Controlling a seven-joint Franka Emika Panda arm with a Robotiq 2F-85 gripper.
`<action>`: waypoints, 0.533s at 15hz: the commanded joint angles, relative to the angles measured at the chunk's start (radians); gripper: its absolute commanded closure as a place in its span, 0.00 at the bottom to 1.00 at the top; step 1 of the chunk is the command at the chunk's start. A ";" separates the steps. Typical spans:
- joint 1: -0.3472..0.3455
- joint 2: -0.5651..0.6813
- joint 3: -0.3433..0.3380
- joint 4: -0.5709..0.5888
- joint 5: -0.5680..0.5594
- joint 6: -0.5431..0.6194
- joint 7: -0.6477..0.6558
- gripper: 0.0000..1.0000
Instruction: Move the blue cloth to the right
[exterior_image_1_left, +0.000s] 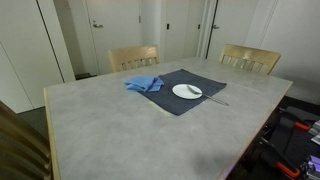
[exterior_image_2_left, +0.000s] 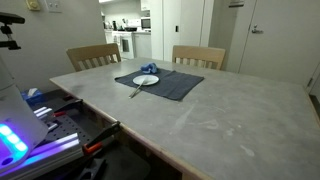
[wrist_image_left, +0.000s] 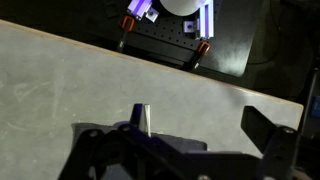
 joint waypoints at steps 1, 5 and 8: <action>0.000 0.111 0.002 0.079 -0.012 0.045 -0.036 0.00; -0.002 0.178 0.007 0.119 0.004 0.116 -0.051 0.00; -0.013 0.158 0.016 0.097 0.002 0.117 -0.036 0.00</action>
